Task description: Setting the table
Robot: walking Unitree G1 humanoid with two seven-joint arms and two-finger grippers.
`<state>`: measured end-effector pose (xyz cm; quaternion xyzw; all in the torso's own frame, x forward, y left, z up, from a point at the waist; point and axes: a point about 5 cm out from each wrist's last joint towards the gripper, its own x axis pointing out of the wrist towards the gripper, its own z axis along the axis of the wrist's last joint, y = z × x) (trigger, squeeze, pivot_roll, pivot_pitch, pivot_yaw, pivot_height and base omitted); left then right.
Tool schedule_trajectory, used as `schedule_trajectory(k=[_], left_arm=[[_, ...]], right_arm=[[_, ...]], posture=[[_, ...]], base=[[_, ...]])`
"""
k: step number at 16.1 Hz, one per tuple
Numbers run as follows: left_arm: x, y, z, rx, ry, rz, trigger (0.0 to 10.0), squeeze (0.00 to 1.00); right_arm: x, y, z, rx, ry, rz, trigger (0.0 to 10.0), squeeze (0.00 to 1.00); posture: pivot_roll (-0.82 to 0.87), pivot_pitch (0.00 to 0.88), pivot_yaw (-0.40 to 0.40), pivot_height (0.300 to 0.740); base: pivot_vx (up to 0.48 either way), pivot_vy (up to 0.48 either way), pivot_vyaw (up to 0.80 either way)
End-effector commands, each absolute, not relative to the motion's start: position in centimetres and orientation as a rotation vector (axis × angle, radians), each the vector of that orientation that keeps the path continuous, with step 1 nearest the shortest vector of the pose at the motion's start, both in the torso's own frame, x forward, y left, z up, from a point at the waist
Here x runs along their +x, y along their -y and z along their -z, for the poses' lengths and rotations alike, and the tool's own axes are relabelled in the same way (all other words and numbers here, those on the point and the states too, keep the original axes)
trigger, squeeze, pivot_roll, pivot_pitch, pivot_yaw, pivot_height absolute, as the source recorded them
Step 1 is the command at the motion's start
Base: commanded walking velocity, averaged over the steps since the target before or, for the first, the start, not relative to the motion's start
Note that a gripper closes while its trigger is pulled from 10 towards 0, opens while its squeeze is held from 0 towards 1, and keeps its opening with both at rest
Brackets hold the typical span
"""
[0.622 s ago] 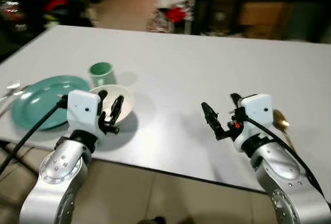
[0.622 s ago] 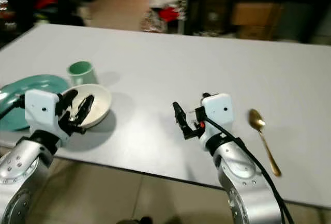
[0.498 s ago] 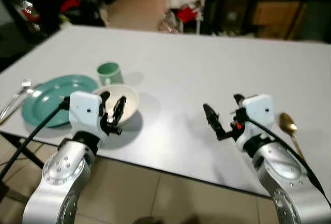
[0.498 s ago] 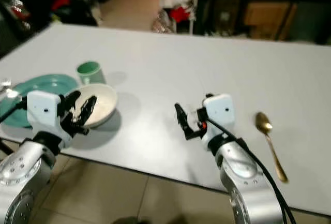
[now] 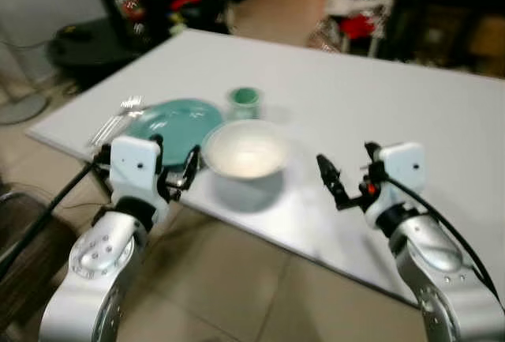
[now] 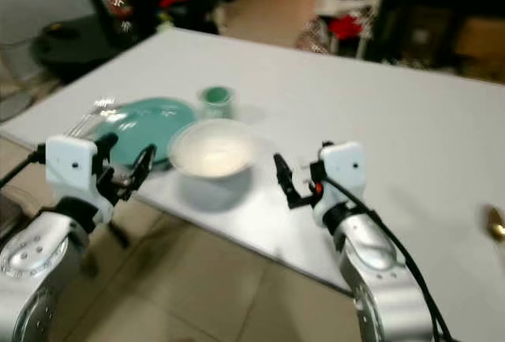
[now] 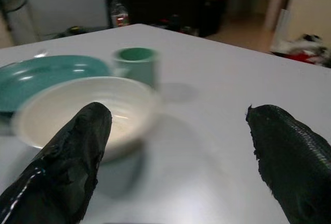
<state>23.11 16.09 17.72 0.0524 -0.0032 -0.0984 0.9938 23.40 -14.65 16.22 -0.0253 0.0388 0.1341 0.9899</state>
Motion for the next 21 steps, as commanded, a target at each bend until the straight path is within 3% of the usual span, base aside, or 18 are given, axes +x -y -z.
schedule_trajectory(k=[1,14,21], left_arm=[[23.07,-16.83,-17.27,0.118,-0.019,0.163,10.0,1.0],[23.34,-16.71,-17.74,0.125,-0.003,0.18,10.0,1.0],[23.4,-16.86,-18.07,0.172,0.02,0.177,10.0,1.0]], right_arm=[[23.46,13.85,-16.21,-0.028,-0.073,-0.306,10.0,1.0],[24.05,13.19,-16.09,-0.028,-0.069,-0.359,10.0,1.0],[24.18,13.06,-16.01,-0.031,-0.065,-0.378,10.0,1.0]], posture=[[-0.01,0.0,0.054,0.74],[0.0,0.0,0.053,0.74],[0.01,0.0,0.052,0.74]], base=[[0.0,0.416,0.8],[0.0,0.417,0.8],[0.0,-0.395,0.8]])
